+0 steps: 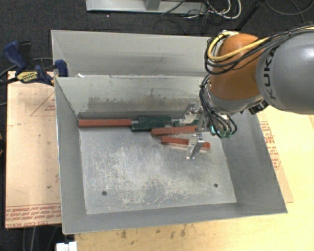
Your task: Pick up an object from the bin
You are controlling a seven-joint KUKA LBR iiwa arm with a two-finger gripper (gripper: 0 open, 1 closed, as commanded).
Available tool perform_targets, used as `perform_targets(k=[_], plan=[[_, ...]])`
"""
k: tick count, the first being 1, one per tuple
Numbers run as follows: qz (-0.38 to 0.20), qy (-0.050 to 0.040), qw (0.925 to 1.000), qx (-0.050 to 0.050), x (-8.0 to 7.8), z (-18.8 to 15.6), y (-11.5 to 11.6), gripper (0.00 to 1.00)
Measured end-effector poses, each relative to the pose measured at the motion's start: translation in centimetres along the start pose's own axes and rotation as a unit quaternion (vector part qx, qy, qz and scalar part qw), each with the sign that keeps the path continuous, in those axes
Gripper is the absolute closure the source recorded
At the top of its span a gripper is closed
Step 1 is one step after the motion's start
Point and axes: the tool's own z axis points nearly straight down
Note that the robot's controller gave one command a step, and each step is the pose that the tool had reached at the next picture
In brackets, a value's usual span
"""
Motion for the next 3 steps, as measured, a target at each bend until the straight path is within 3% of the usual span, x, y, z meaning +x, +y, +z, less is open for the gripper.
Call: perform_targets(k=[1,2,3], plan=[[0.000,-0.0040,1.0000,0.000,-0.2,-0.5,0.0,0.00],[0.004,-0.0233,0.9997,-0.001,-2.8,7.0,-3.0,1.00],[0.004,-0.0233,0.9997,-0.001,-2.8,7.0,-3.0,1.00]])
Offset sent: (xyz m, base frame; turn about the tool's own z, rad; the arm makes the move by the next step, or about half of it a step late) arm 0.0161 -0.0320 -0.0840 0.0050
